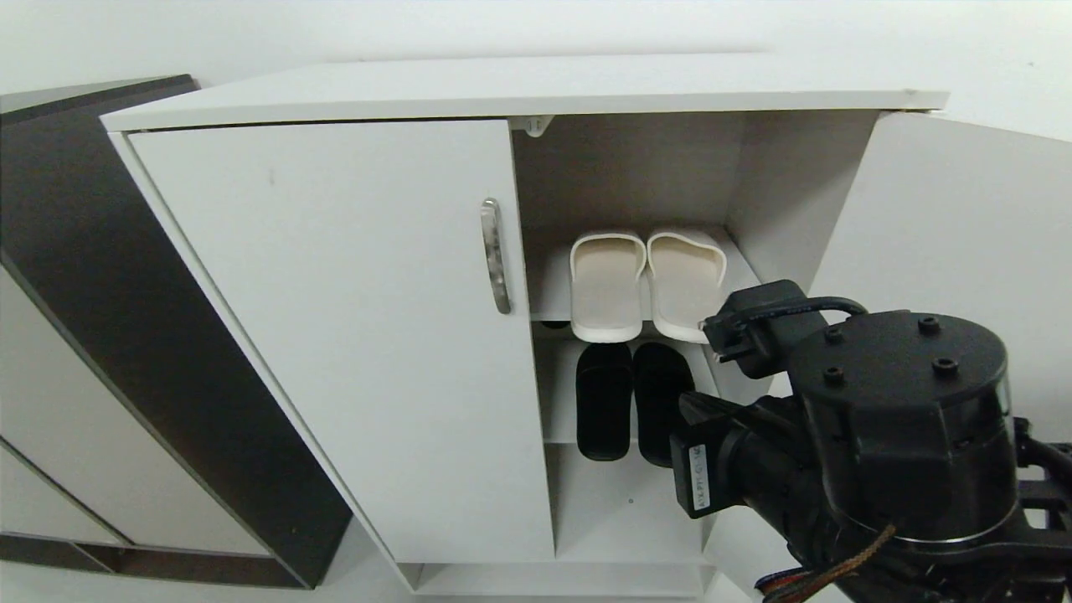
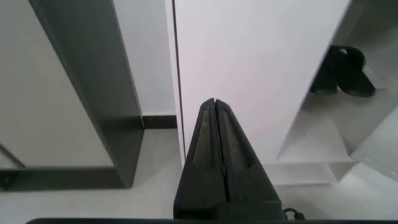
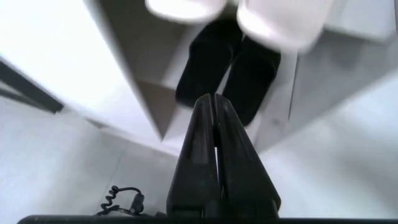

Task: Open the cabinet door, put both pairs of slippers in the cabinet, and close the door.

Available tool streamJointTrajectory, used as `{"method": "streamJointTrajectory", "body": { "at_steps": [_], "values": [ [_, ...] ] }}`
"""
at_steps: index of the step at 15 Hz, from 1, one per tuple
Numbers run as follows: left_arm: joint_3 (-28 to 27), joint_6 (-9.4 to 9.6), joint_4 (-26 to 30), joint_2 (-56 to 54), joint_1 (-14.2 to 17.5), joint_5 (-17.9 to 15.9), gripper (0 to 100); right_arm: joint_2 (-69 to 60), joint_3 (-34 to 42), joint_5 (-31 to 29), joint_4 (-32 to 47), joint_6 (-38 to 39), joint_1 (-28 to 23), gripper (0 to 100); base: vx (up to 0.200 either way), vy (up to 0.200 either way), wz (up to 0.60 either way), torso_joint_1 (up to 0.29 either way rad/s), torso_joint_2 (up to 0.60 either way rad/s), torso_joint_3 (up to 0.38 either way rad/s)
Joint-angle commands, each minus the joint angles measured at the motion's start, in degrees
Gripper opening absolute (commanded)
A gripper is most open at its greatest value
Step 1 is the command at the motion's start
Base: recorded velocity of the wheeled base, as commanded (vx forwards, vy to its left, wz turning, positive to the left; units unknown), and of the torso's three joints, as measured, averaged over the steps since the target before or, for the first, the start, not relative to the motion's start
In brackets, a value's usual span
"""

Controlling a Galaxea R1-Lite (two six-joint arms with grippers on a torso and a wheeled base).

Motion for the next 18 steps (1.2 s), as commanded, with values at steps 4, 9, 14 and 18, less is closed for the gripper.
{"method": "streamJointTrajectory", "body": {
  "at_steps": [4, 9, 14, 18],
  "values": [
    [0.0, -0.01, 0.0, 0.1, 0.0, 0.0, 0, -0.3, 1.0, 0.4, -0.1, 0.0, -0.1, 0, -0.200, 0.000, 0.00, 0.001, 0.00, 0.005],
    [0.0, -0.01, 0.0, 0.1, 0.0, -0.1, 0, -0.4, 2.8, 1.3, -2.8, -0.4, -0.2, 0, -0.200, 0.000, 0.00, 0.002, 0.00, 0.003],
    [0.0, 0.07, 0.1, 0.1, 0.0, -0.2, 0, -0.5, 3.7, 2.0, -2.8, -0.3, -0.3, 0, -0.160, 0.000, 0.00, 0.004, 0.00, 0.003],
    [0.0, -0.01, 0.1, 0.1, 0.0, -0.1, 0, -1.9, 6.0, 3.8, -4.4, -0.6, -0.7, 0, 0.000, 0.000, 0.00, 0.000, 0.00, 0.000]
  ]
}}
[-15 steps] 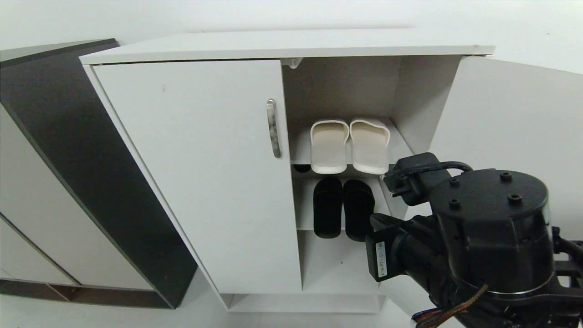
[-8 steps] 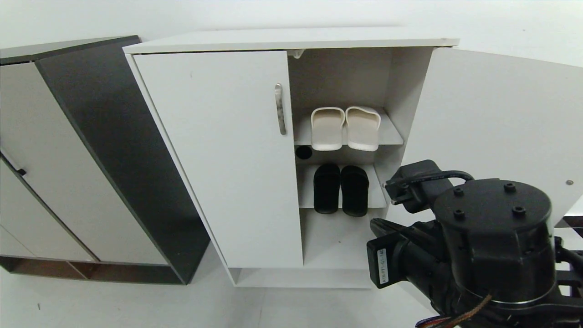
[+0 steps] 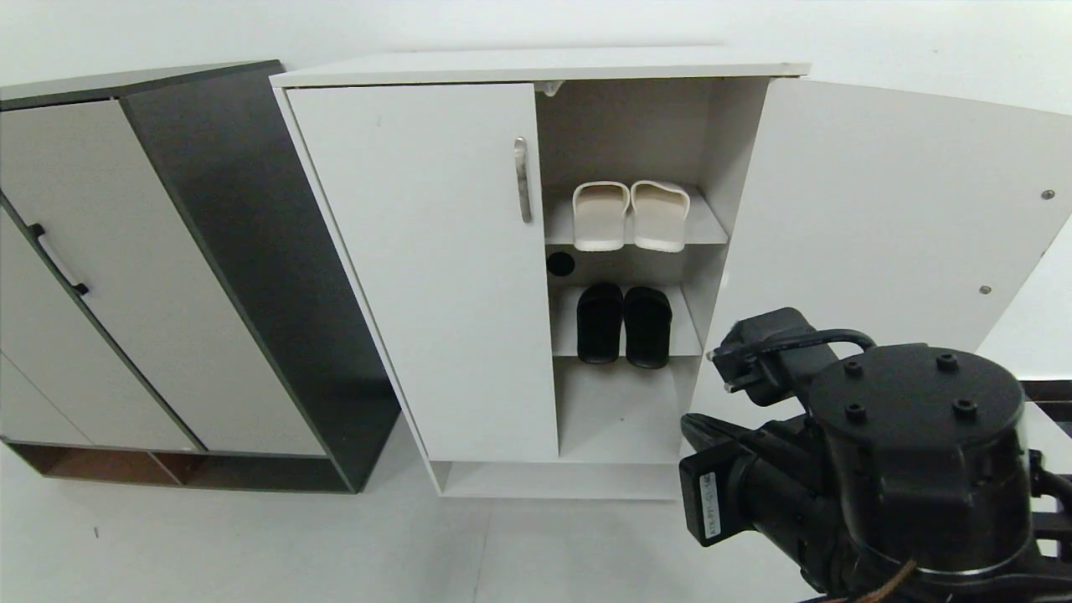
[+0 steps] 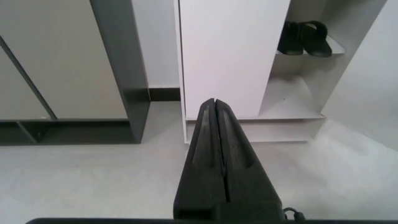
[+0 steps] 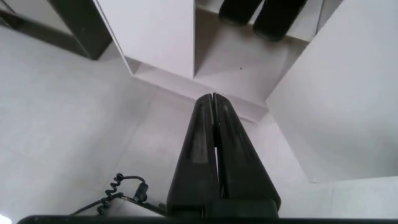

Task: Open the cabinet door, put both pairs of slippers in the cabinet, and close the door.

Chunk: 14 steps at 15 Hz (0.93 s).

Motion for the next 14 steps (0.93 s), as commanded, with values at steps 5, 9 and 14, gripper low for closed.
{"method": "streamJointTrajectory", "body": {
  "at_steps": [5, 9, 14],
  "values": [
    [0.0, -0.04, 0.0, 0.1, 0.0, 0.0, 0, -0.7, 1.5, 0.3, -1.8, -0.9, -0.8, 0, 0.000, 0.000, 0.00, 0.000, 0.00, 0.000],
    [0.0, -0.04, -0.1, 0.1, 0.0, 0.0, 0, -0.8, 1.6, 0.3, -2.5, -1.7, -1.0, 0, 0.000, 0.000, 0.00, 0.000, 0.00, 0.000],
    [0.0, -0.30, -0.1, 0.1, 0.0, 0.2, 0, -1.6, 2.3, 1.2, -2.6, -1.8, -0.9, 0, 0.000, 0.000, 0.00, 0.000, 0.00, 0.000]
  ]
}}
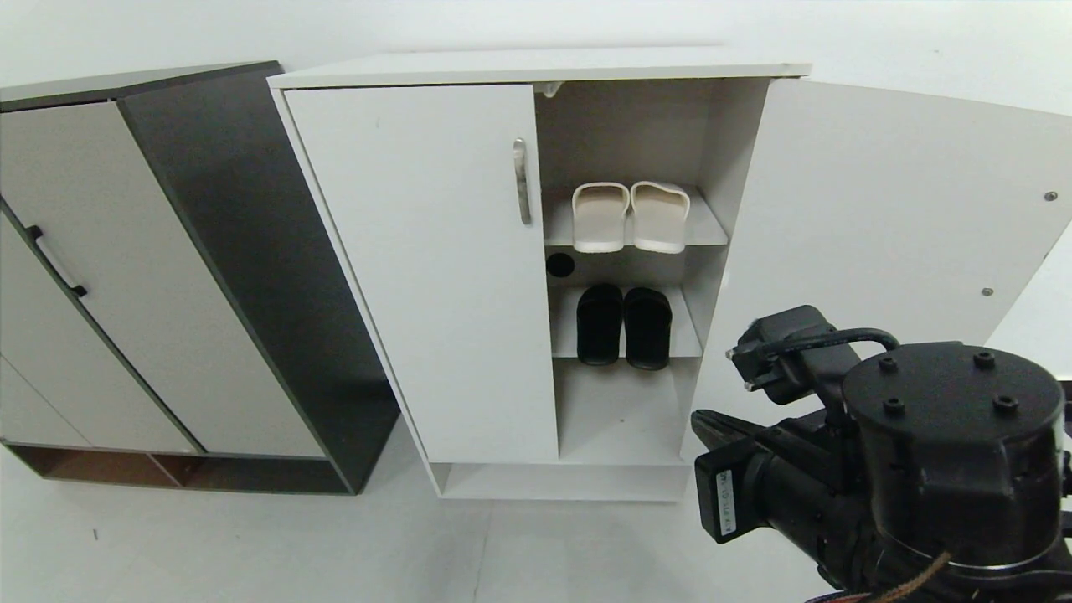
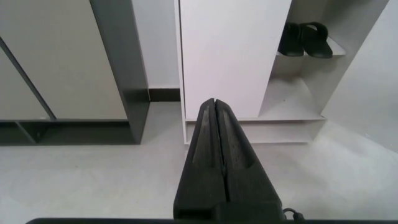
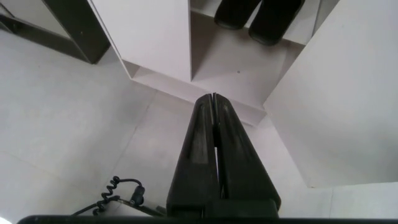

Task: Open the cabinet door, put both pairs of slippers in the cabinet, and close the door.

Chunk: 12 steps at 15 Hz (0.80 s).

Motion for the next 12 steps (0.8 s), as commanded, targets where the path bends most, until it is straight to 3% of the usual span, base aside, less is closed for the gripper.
{"method": "streamJointTrajectory", "body": {
  "at_steps": [1, 4, 12],
  "values": [
    [0.0, -0.02, -0.1, 0.1, 0.0, 0.0, 0, -0.8, 0.3, 0.0, -0.1, -0.6, 0.0, 0, 0.000, 0.000, 0.00, 0.002, -0.18, -0.198],
    [0.0, -0.02, -0.1, 0.1, 0.0, 0.0, 0, -0.8, 0.4, 0.0, -0.4, -1.1, 0.1, 0, 0.000, 0.000, 0.00, 0.022, -0.20, -0.328],
    [0.0, -0.02, -0.1, 0.1, 0.1, 0.4, 0, -1.6, 0.8, 0.0, -0.6, -1.2, -0.1, 0, 0.000, 0.000, 0.00, 0.091, -0.49, -0.350]
  ]
}}
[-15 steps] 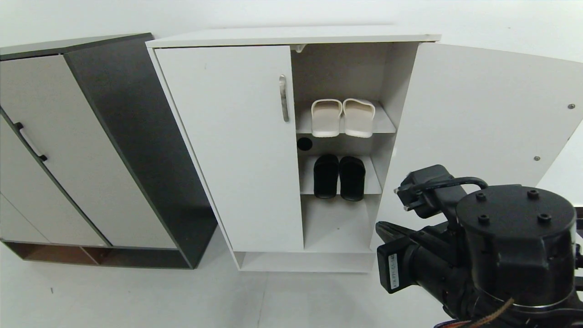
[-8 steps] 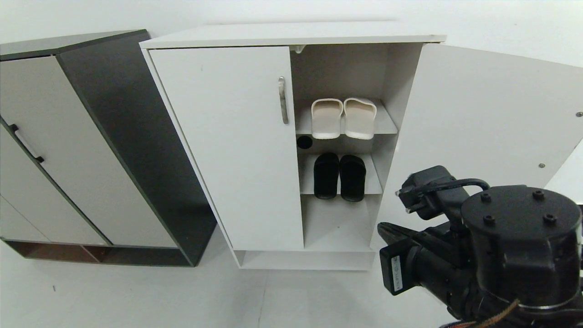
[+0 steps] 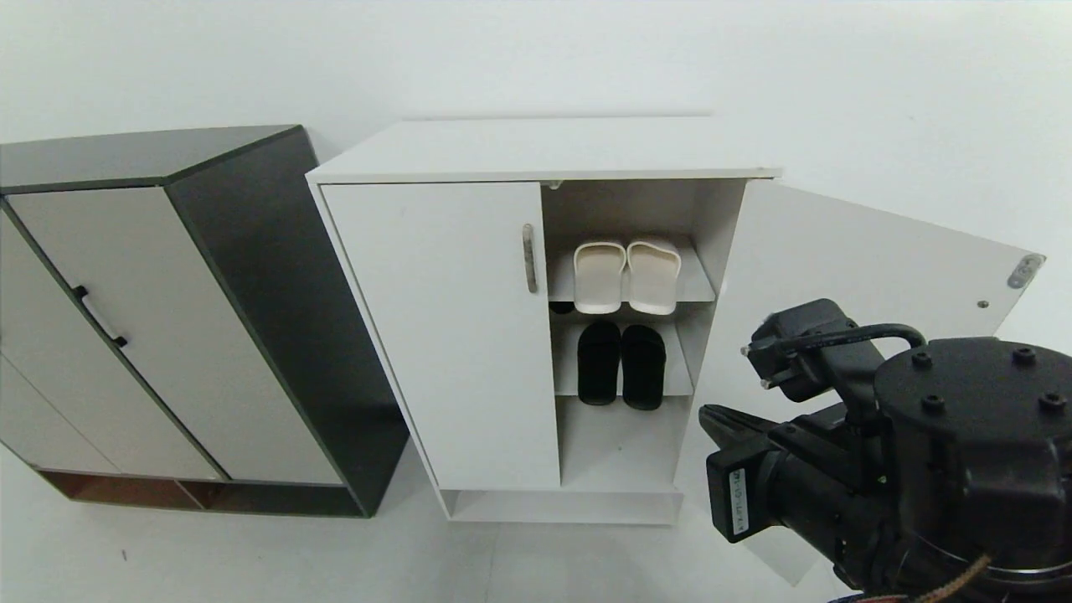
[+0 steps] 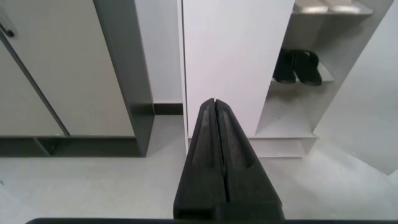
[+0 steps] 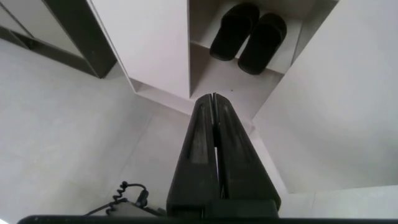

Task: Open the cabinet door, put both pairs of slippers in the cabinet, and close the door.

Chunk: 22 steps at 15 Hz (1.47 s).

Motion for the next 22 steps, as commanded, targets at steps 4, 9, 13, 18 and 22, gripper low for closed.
{"method": "streamJointTrajectory", "body": {
  "at_steps": [4, 9, 13, 18, 22],
  "values": [
    [0.0, -0.06, 0.0, 0.1, 0.0, 0.0, 0, -0.4, 0.1, 1.1, -0.1, 0.0, 0.0, 0, 0.000, 0.000, 0.00, 0.155, -0.47, -0.319],
    [0.0, -0.24, 0.0, 0.1, 0.0, 0.0, 0, 0.7, 0.1, 1.2, 0.0, -0.1, -0.4, 0, 0.000, 0.000, 0.00, 0.183, -0.49, -0.316],
    [0.0, -0.06, 0.0, 0.1, 0.0, 0.0, 0, 0.8, 0.0, 1.3, 0.0, 0.0, -0.4, 0, 0.000, 0.000, 0.00, 0.212, -0.51, -0.316],
    [0.0, 0.03, 0.0, 0.1, 0.0, 0.0, 0, 0.5, 1.2, 3.2, -0.1, 0.1, -0.4, 0, 0.000, 0.000, 0.00, 0.235, -0.55, -0.315],
    [0.0, -0.15, 0.0, 0.1, 0.0, 0.0, 0, 0.3, 2.8, 4.6, -1.5, -0.1, -0.5, 0, 0.000, 0.000, 0.00, 0.075, -0.16, -0.091]
  ]
}}
